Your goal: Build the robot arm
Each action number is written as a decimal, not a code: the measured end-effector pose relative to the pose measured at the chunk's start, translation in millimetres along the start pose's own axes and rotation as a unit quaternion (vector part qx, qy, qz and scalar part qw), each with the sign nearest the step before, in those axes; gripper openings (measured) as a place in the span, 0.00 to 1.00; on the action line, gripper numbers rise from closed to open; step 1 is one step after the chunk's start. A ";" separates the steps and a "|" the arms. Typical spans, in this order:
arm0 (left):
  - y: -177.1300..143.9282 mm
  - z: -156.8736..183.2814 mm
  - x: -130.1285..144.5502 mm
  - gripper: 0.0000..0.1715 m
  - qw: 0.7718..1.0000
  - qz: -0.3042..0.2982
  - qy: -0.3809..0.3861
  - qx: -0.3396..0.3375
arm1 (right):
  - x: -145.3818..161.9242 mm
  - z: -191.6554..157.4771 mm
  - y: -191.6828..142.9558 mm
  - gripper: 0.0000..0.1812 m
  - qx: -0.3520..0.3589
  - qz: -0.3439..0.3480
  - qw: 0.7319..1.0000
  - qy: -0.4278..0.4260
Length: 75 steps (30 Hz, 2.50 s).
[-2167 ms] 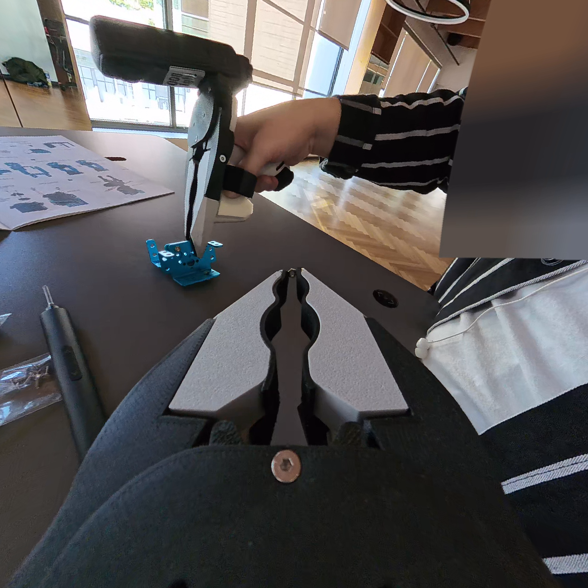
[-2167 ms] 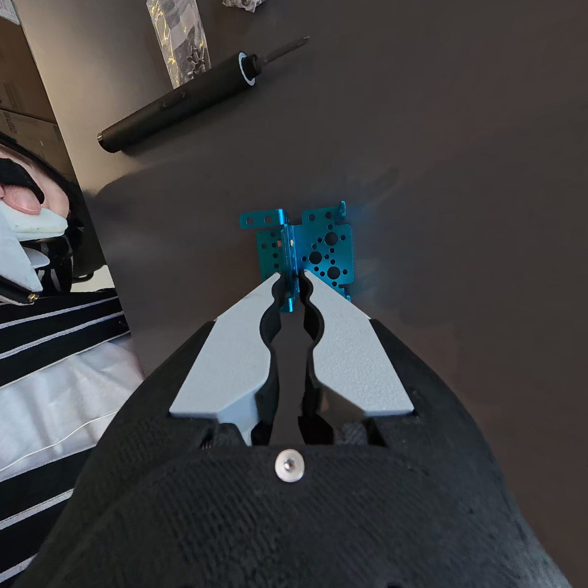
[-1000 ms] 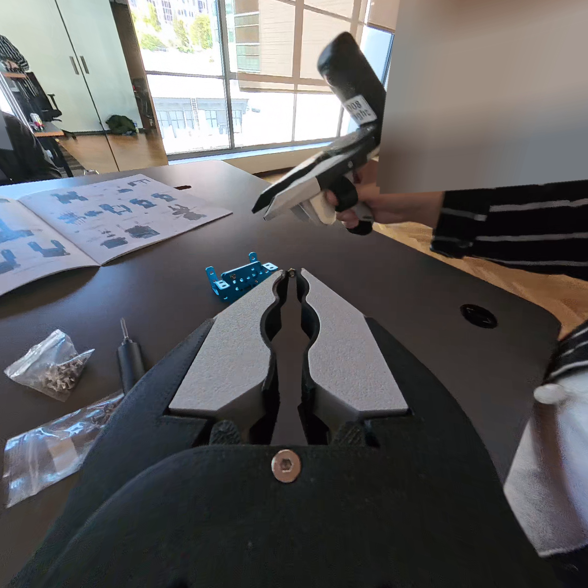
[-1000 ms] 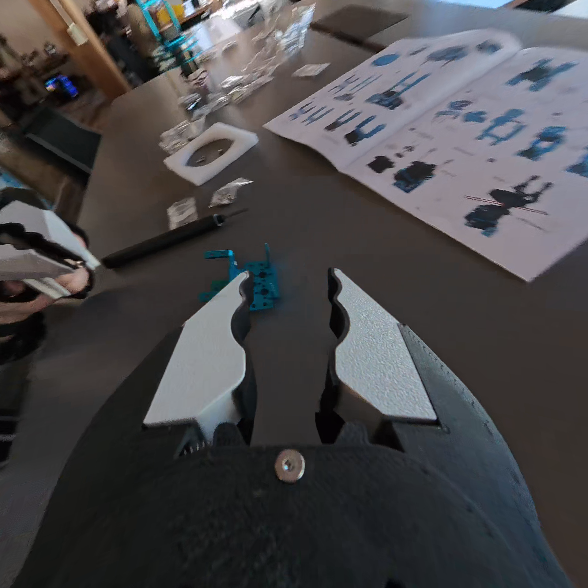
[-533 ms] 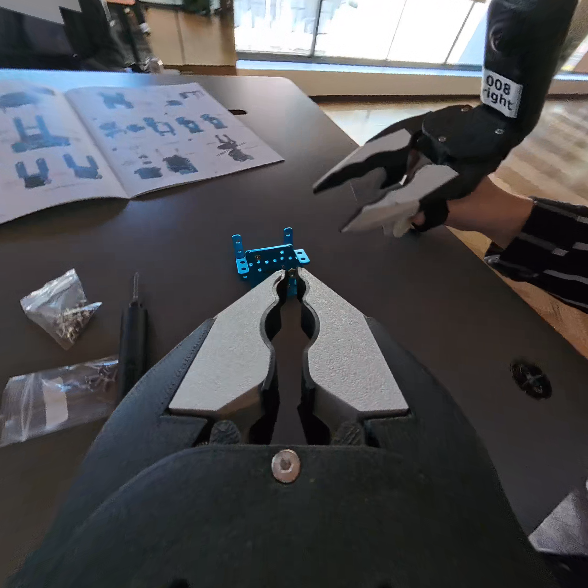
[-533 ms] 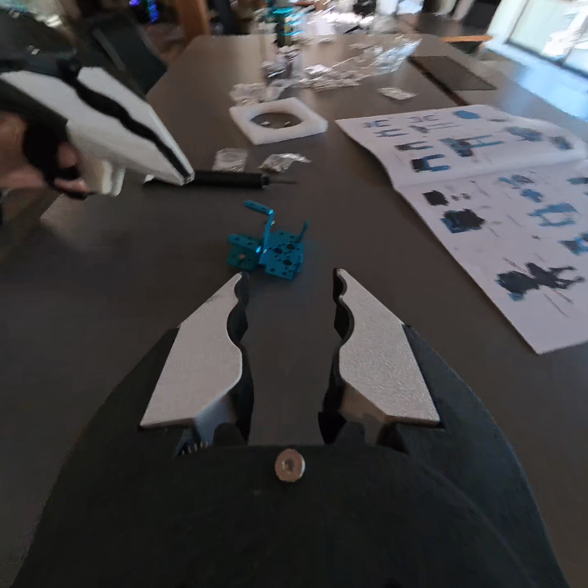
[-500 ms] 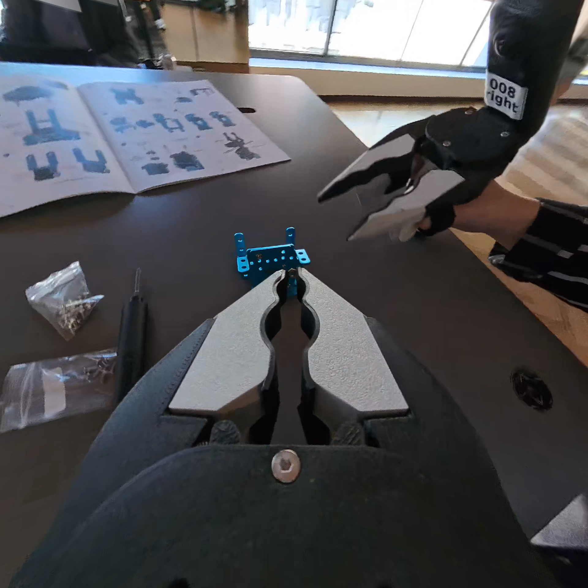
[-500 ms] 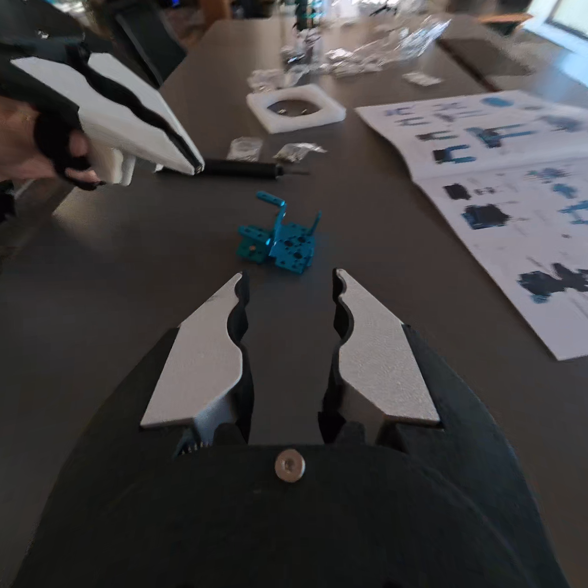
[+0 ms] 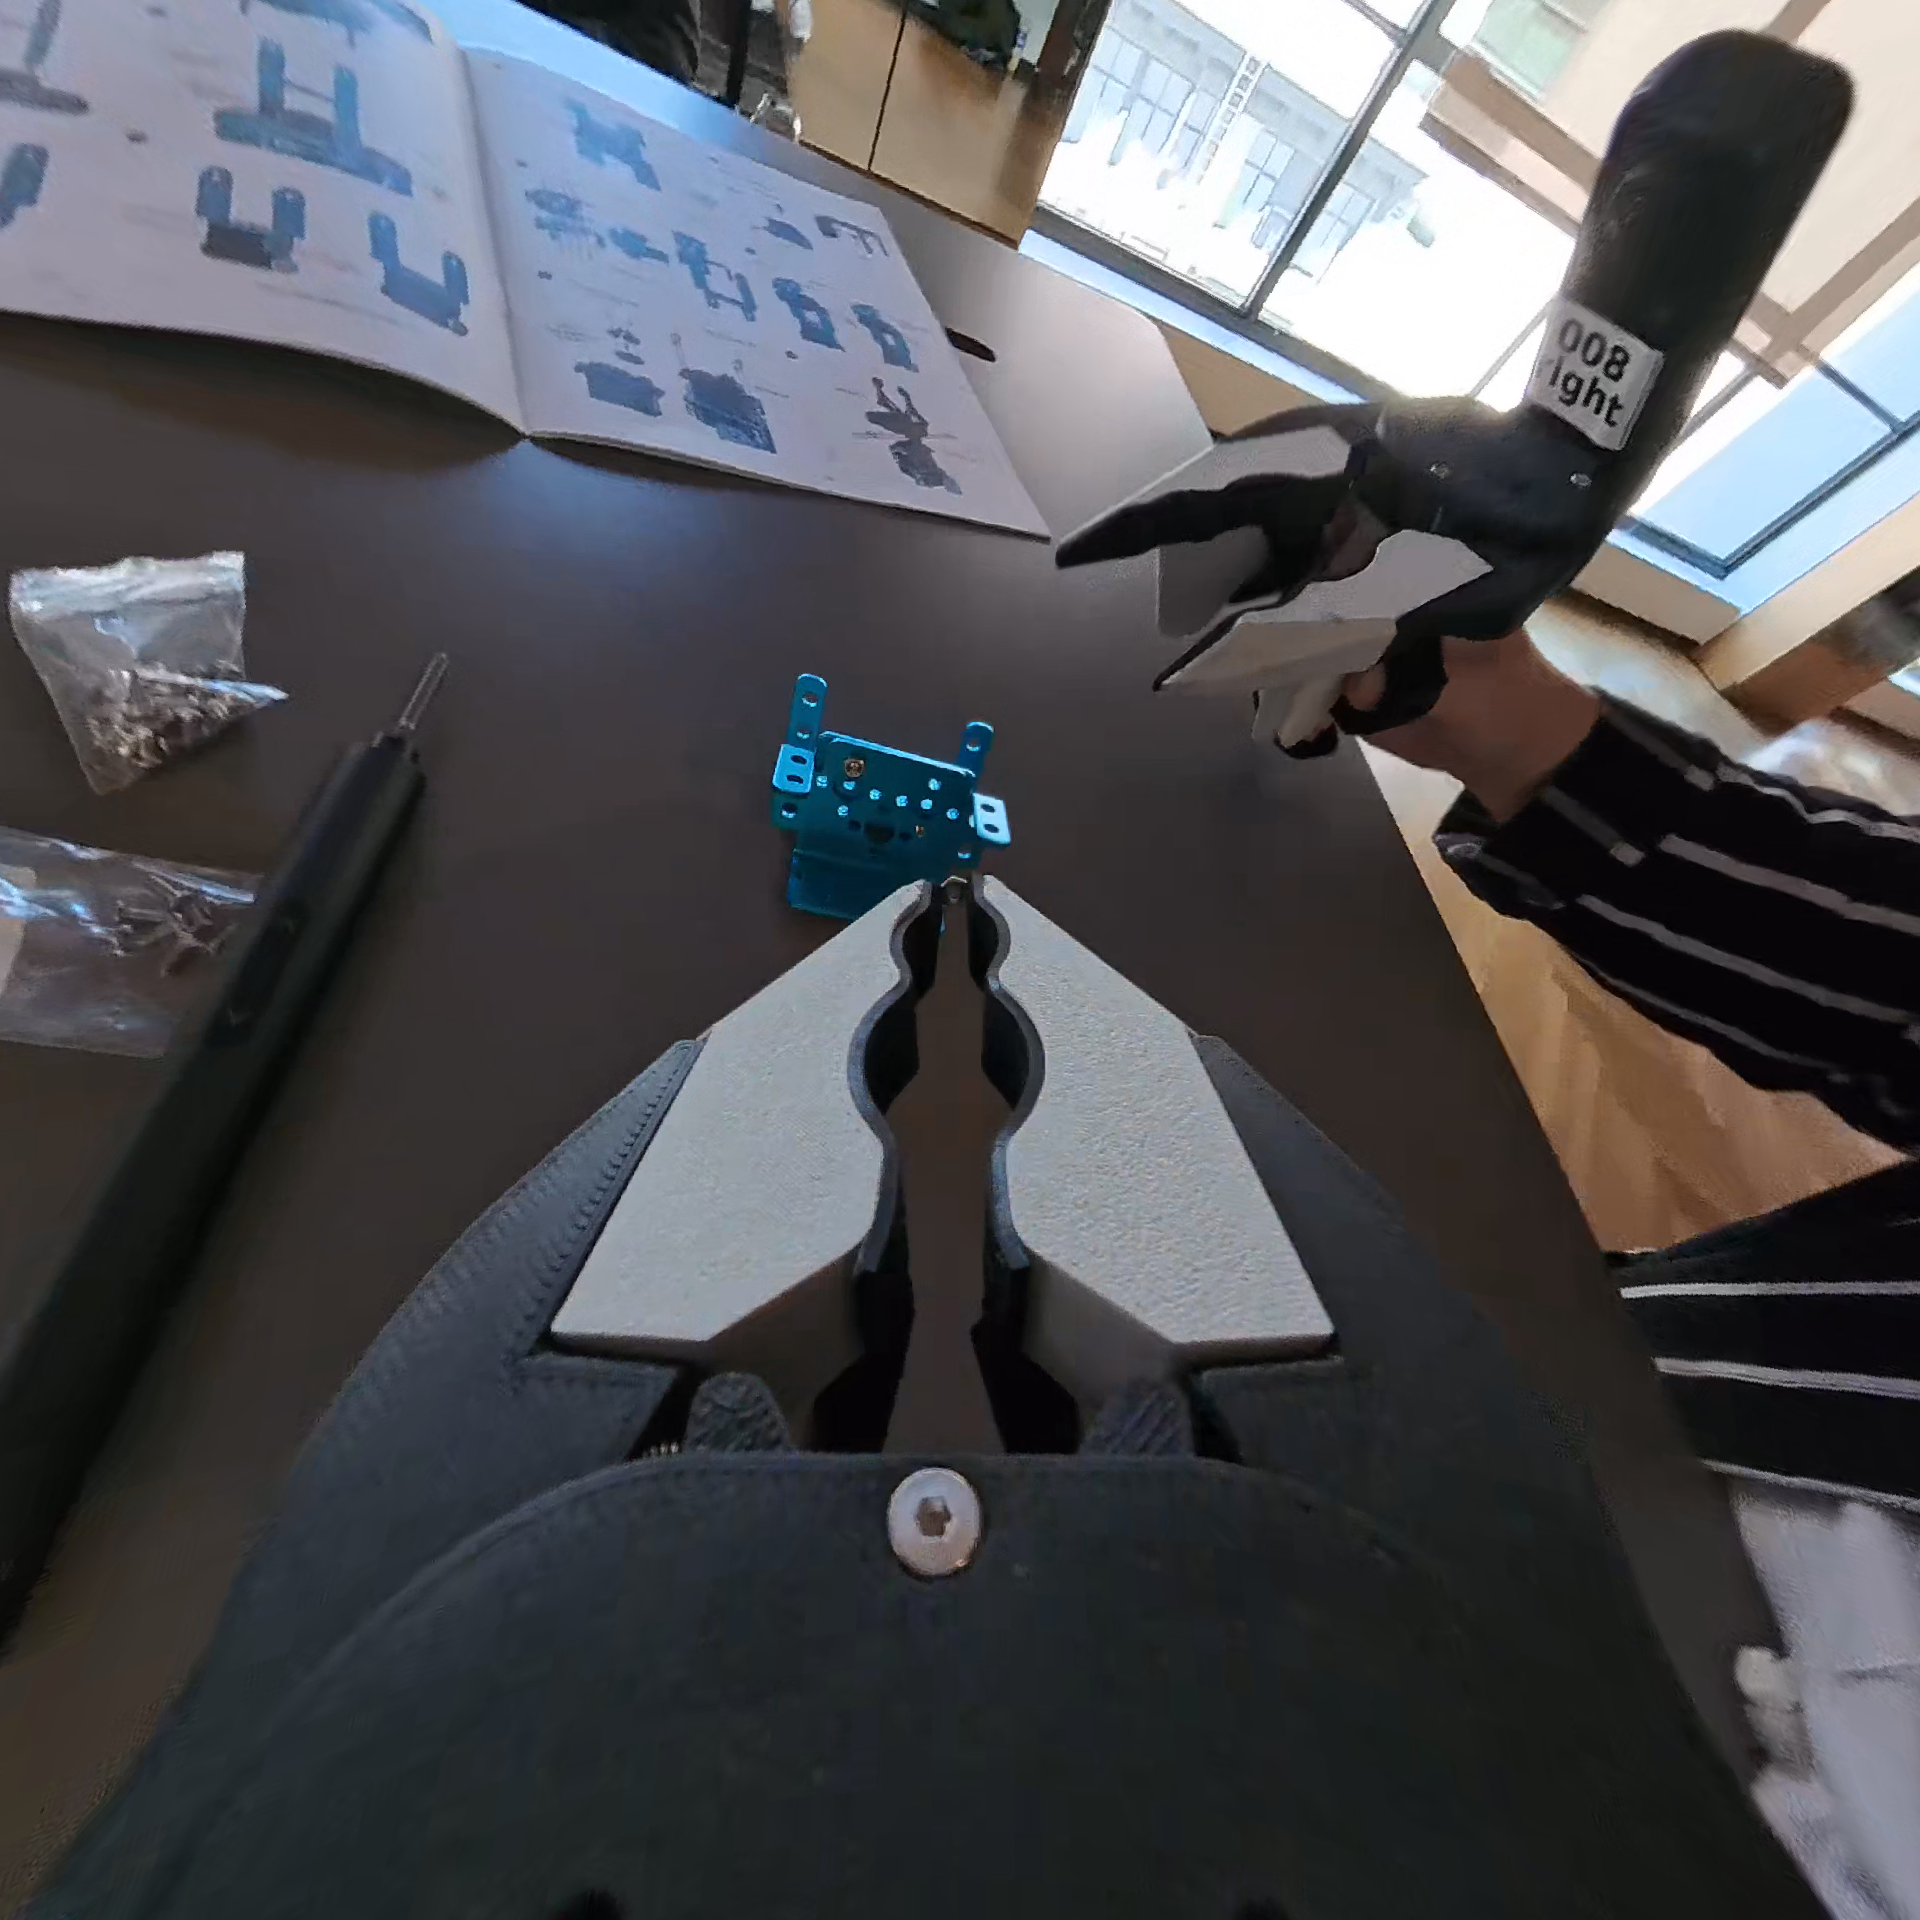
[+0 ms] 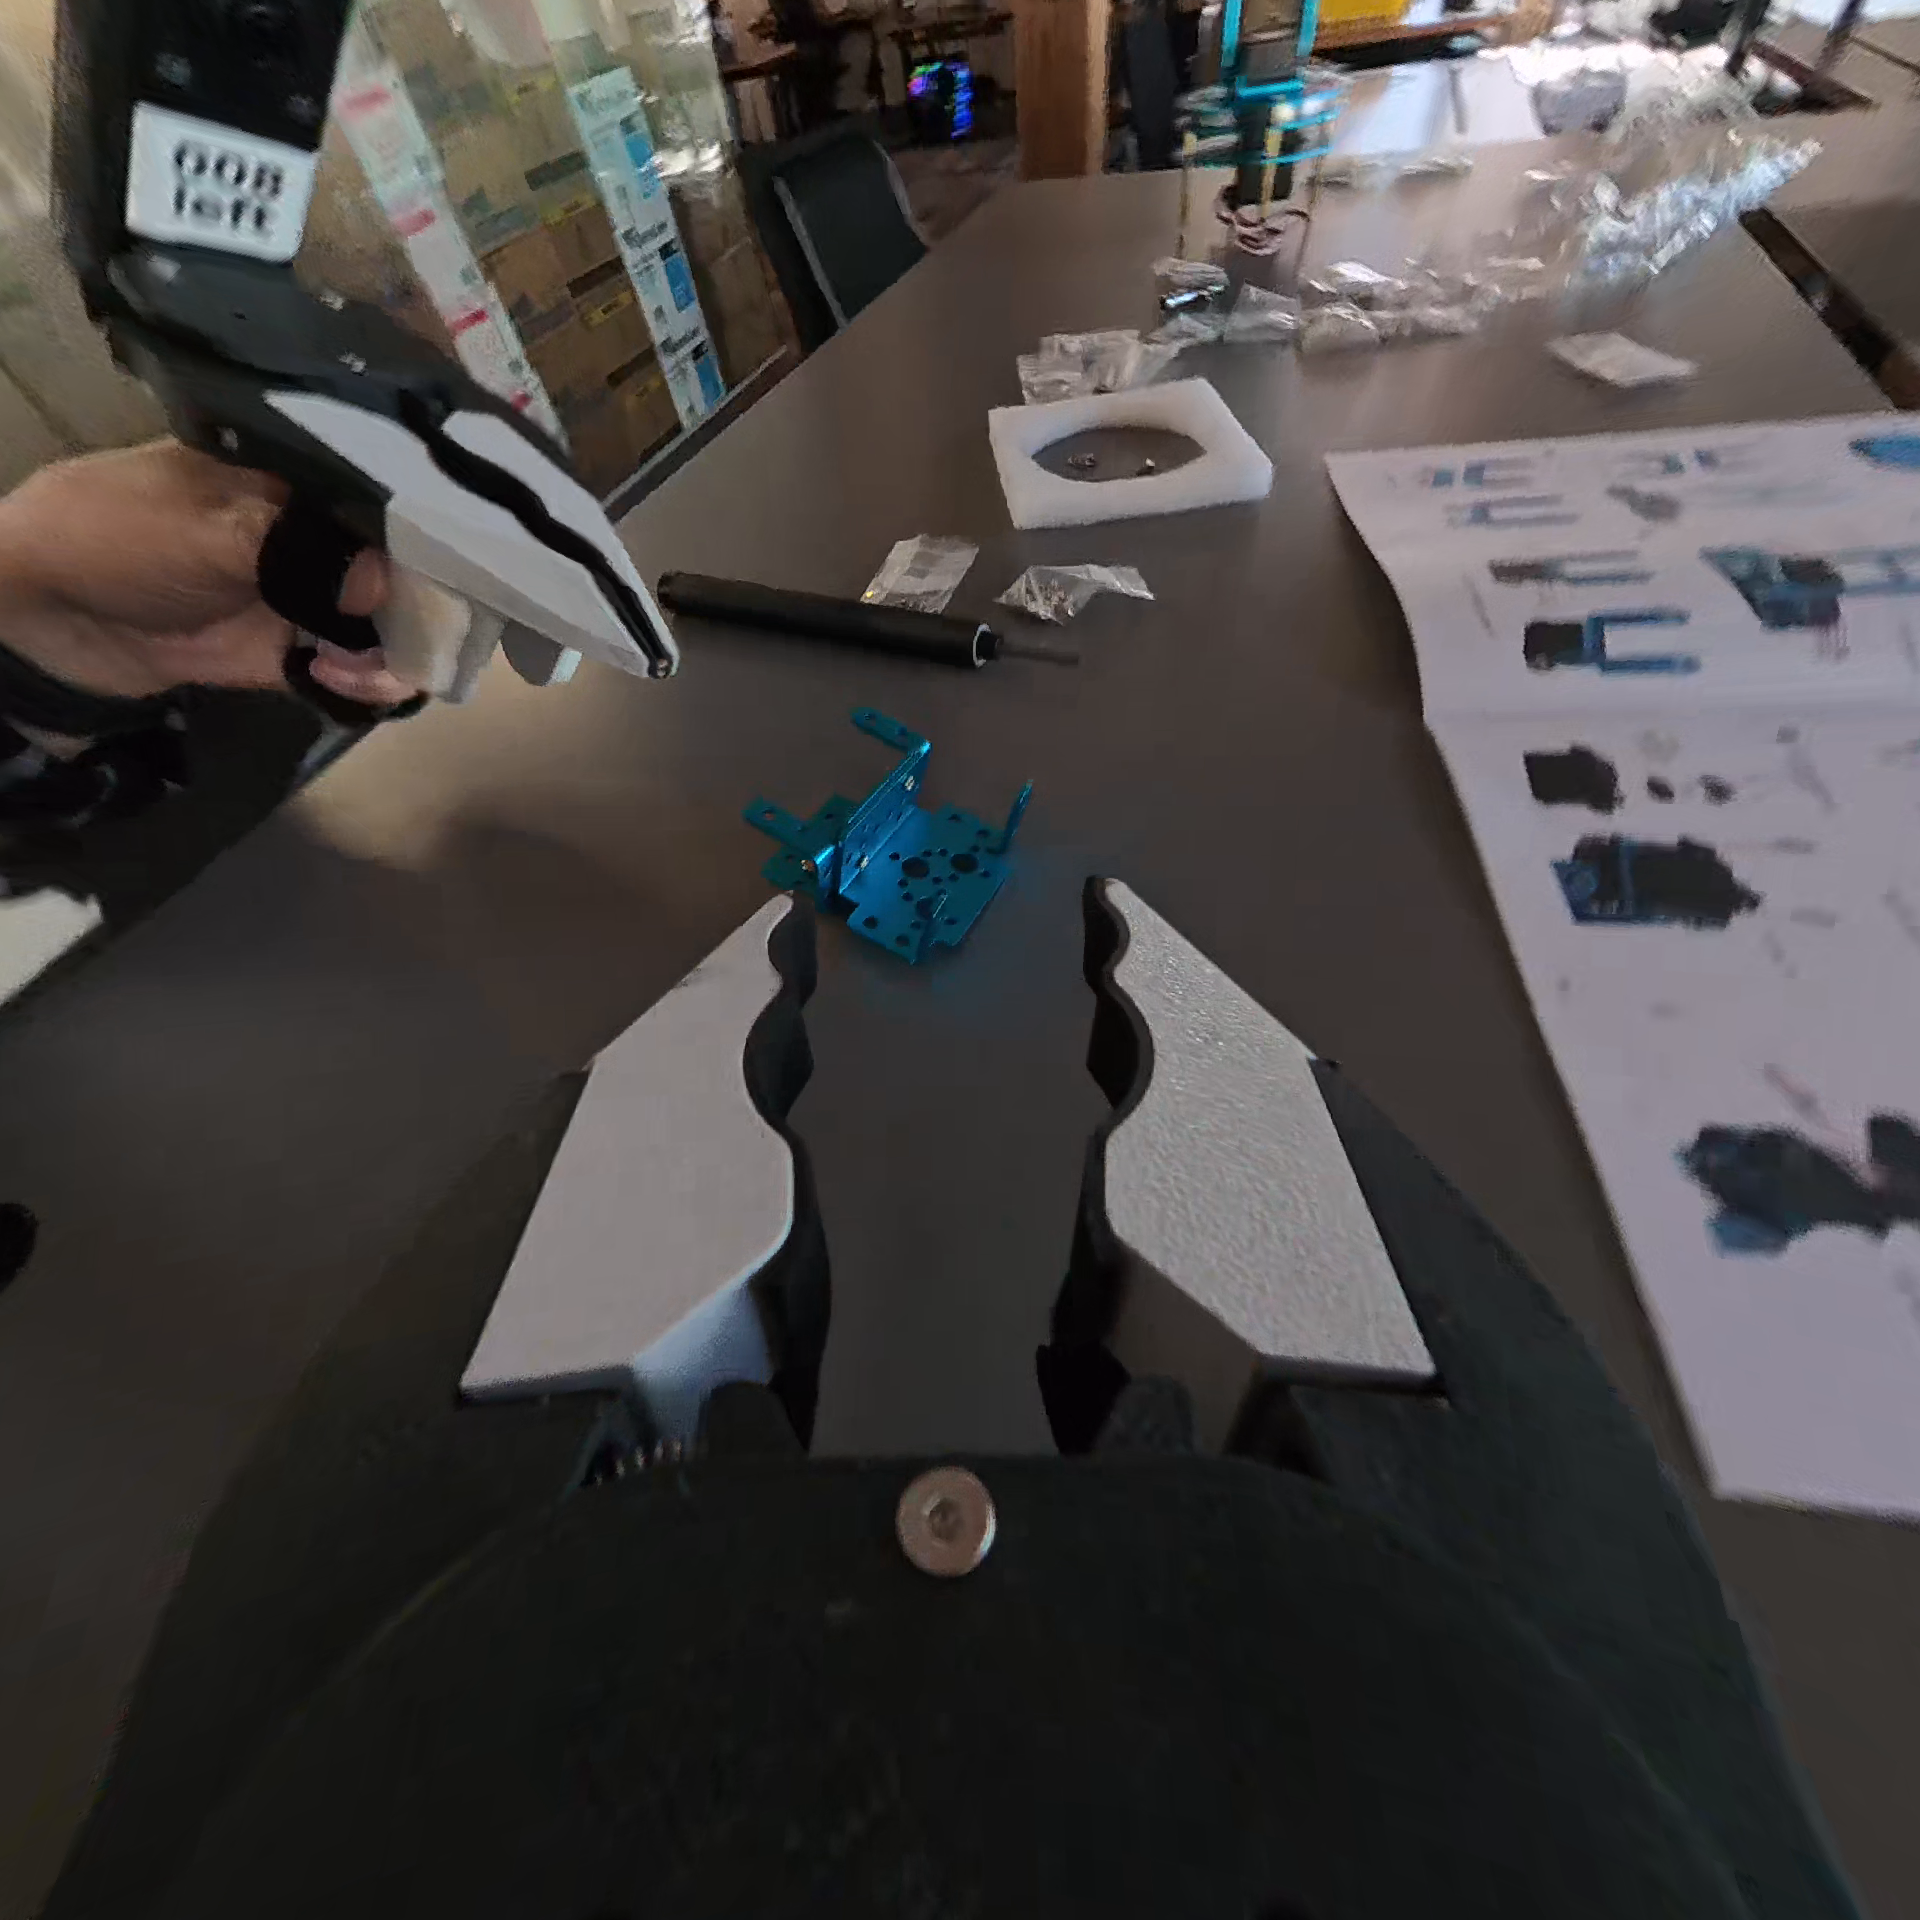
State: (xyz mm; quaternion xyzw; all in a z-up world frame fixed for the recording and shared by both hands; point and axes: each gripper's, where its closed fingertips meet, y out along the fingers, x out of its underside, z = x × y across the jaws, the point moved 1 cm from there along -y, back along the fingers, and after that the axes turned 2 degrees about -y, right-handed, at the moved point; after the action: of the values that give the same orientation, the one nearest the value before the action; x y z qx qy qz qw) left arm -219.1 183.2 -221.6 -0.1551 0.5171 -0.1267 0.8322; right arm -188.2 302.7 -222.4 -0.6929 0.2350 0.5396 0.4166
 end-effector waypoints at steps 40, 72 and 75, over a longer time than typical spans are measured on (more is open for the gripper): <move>44.3 -18.2 10.7 0.02 0.890 -0.003 -0.456 -0.015 | 18.1 -16.8 37.8 0.33 -0.335 -0.079 0.909 -0.234; 58.8 -17.0 19.8 0.02 0.846 0.015 -0.533 -0.014 | 18.0 -25.4 59.6 0.17 -0.387 -0.089 0.890 -0.223; 59.7 -15.5 20.7 0.02 0.844 0.014 -0.535 -0.013 | 17.3 -25.8 60.4 0.16 -0.387 -0.092 0.893 -0.212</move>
State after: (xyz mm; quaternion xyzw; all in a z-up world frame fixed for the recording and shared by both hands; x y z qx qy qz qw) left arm -221.0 228.4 -268.3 -0.2028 -0.0049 -0.0054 0.9792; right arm -215.5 250.7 -256.5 -0.6872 -0.1515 0.6808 0.2032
